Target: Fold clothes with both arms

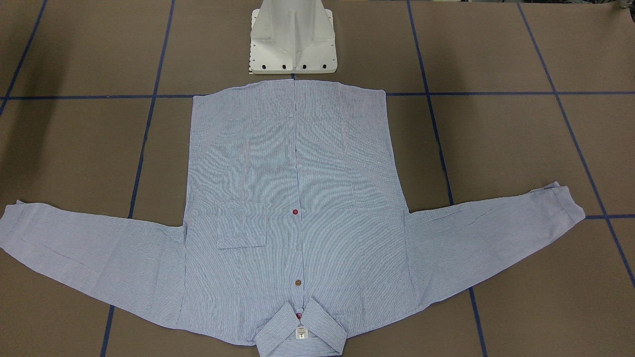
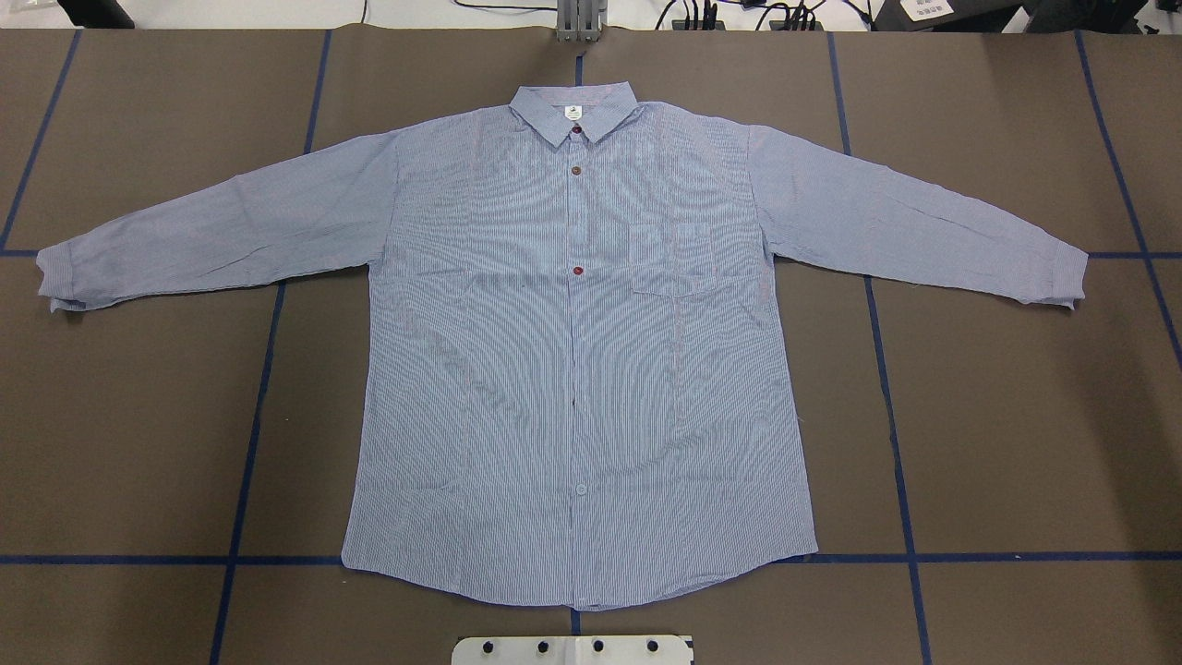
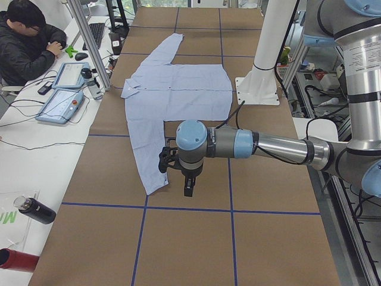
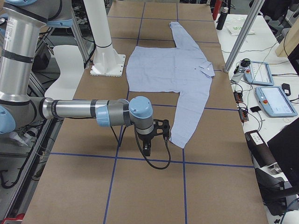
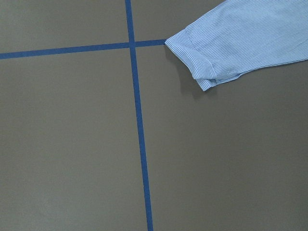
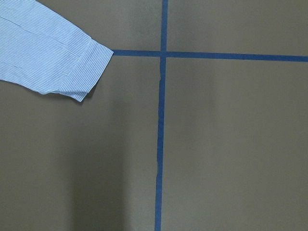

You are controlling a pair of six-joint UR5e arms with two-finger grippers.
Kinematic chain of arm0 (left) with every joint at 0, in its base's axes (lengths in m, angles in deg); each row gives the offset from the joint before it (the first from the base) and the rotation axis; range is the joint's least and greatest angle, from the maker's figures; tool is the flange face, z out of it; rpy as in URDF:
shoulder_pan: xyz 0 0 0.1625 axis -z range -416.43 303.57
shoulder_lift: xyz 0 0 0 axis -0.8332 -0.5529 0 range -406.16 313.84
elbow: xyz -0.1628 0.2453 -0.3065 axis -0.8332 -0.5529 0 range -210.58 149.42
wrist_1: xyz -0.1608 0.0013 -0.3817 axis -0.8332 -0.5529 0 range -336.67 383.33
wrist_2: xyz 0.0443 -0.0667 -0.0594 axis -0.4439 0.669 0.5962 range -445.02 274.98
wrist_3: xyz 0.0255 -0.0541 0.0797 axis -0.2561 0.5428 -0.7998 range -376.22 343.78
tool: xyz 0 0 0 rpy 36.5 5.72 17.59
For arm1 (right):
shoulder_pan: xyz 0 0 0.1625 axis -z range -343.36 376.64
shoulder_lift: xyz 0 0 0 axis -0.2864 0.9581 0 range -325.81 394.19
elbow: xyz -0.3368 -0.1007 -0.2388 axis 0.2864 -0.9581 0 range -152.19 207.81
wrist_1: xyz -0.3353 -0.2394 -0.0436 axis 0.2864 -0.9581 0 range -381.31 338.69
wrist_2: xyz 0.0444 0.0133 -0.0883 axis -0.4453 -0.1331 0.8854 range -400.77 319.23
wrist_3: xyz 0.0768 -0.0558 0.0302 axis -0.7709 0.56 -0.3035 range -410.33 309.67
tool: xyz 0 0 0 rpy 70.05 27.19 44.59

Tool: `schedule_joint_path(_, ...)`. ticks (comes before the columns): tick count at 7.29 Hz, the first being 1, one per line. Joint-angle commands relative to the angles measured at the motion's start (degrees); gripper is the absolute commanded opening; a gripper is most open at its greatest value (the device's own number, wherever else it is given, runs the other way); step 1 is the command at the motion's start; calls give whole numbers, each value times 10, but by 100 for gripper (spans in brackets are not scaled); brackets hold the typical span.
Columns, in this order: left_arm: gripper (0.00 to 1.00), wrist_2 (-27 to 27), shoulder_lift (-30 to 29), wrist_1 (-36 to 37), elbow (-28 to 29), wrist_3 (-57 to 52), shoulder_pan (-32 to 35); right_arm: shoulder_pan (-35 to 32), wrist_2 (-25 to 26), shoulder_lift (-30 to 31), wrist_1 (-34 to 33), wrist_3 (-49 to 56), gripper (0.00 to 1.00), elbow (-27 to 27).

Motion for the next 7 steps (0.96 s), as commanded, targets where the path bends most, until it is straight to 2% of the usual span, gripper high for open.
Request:
schedule_joint_path(1,100,-1,-1,0,-3,0,0,0,0,0,0,0,100,0)
schedule_joint_path(4,100,-1,-10,-1,-26,0,0,2,-1,-3,0,-3,100,1)
schedule_joint_path(5,100,-25,-11,-13,-32,-16,0,2,-1,-9,0,-4,100,2)
schedule_joint_path(7,100,-31,-11,-33,-49,-79,2,24,-1,-38,0,-9,100,4)
